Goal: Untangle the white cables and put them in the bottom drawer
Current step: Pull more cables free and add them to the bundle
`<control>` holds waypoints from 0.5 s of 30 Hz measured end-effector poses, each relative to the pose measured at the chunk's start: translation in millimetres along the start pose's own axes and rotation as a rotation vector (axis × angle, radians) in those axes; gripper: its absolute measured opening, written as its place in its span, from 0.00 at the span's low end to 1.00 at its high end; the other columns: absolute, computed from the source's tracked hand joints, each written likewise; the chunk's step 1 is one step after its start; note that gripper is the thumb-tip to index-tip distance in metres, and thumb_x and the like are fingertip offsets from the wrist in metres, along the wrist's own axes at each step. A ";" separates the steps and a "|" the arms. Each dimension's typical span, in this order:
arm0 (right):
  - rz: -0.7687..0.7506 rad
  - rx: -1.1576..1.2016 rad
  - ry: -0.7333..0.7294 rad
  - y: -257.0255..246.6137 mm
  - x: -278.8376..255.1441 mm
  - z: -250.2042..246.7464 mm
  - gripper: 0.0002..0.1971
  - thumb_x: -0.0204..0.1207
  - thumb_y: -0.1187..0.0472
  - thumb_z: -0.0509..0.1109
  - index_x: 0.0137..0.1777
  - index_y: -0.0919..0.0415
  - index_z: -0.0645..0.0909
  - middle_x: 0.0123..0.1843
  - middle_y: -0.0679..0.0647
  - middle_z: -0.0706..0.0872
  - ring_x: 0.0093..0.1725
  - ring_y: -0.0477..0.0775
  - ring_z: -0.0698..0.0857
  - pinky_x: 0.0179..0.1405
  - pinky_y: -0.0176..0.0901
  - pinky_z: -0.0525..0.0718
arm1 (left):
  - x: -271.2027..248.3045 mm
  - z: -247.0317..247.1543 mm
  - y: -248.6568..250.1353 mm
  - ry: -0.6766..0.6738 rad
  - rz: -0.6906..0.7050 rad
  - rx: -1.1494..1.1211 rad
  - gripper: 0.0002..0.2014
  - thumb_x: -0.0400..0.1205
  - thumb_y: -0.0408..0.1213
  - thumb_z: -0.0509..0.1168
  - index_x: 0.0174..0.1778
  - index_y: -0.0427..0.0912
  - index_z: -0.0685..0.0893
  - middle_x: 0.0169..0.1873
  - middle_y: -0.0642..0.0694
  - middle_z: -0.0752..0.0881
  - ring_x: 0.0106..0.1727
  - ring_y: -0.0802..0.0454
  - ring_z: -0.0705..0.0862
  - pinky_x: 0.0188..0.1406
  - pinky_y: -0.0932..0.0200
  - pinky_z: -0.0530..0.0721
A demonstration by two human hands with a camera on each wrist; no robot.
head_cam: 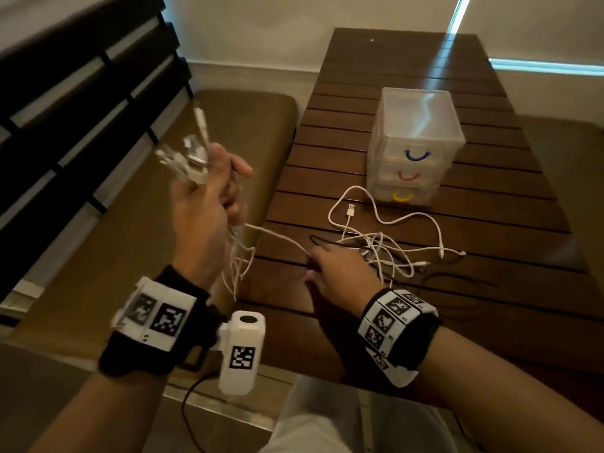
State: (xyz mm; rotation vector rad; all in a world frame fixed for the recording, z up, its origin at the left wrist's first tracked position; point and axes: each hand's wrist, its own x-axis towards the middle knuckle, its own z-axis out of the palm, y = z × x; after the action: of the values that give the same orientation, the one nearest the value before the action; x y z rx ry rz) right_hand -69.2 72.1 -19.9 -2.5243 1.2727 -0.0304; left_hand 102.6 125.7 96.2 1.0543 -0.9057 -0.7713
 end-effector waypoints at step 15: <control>0.097 0.169 0.231 20.1 -20.0 -41.9 0.15 0.80 0.48 0.67 0.37 0.54 0.89 0.36 0.46 0.71 0.35 0.47 0.73 0.34 0.41 0.67 | -16.8 8.1 -30.0 -0.036 -0.077 0.278 0.22 0.80 0.56 0.68 0.26 0.45 0.87 0.15 0.45 0.65 0.15 0.55 0.62 0.22 0.63 0.63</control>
State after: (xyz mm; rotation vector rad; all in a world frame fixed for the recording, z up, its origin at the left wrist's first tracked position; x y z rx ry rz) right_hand -103.7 65.4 16.6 -2.3642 1.4122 -0.4010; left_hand 85.1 127.9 65.6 1.3286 -1.0278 -0.7436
